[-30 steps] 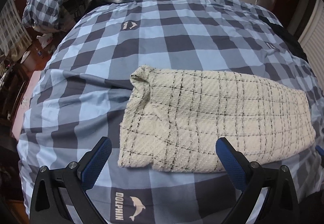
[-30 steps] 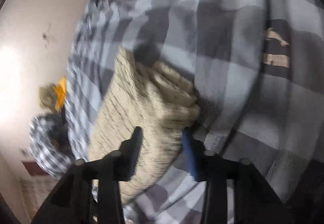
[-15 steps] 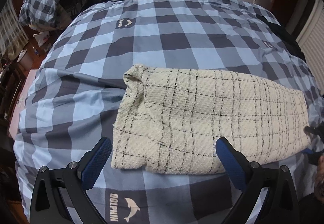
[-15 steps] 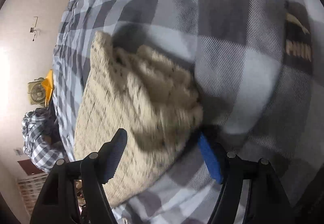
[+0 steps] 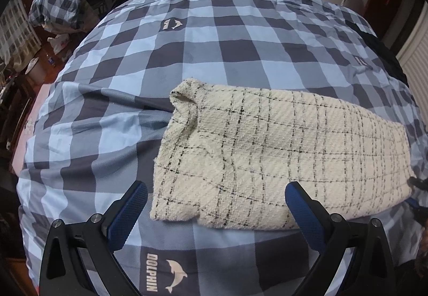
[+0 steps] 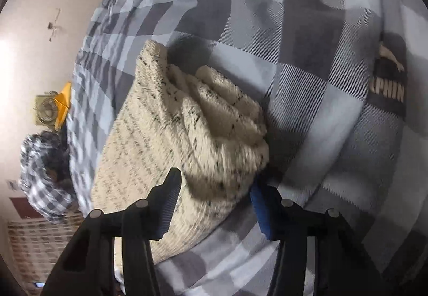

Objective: Fold small clothes

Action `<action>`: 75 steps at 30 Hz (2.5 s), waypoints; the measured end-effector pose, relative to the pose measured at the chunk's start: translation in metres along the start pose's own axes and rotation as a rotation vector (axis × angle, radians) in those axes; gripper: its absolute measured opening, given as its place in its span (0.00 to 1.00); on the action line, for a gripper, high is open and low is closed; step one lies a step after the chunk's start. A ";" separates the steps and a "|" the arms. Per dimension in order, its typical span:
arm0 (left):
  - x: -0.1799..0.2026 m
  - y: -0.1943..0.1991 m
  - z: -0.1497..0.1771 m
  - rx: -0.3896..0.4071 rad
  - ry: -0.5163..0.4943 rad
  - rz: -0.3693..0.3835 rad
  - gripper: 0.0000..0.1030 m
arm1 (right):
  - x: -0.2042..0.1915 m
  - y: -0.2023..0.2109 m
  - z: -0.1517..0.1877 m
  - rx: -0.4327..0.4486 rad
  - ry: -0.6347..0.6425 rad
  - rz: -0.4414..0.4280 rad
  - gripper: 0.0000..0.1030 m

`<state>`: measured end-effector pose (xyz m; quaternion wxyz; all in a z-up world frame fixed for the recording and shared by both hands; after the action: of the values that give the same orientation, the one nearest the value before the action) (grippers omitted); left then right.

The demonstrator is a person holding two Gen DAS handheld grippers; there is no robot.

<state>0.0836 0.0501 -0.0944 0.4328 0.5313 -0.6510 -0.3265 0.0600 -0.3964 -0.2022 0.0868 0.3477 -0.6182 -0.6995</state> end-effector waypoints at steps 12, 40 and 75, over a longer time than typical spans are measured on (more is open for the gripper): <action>0.001 -0.001 0.000 -0.002 0.002 0.001 1.00 | -0.010 -0.009 -0.006 0.026 0.018 0.056 0.46; 0.026 -0.010 -0.010 0.043 -0.077 -0.031 1.00 | -0.037 0.086 0.025 0.303 0.216 -0.213 0.16; -0.093 0.051 -0.072 0.131 0.083 -0.195 1.00 | -0.285 0.027 0.252 0.604 1.186 0.052 0.18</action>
<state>0.1345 0.1550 -0.0401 0.3897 0.6324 -0.5977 -0.3016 0.1134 -0.0424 -0.0707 0.3277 0.6677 -0.6428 -0.1833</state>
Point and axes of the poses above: each gripper's, at about its wrist camera, not at the fingertips, and y roughly against the way its jaws point, x to its right, z to its underside, the point moved 3 cm from there along -y, roughly the way its jaws point, and after that the axes turned 12 degrees about z, right-handed, at the moved point
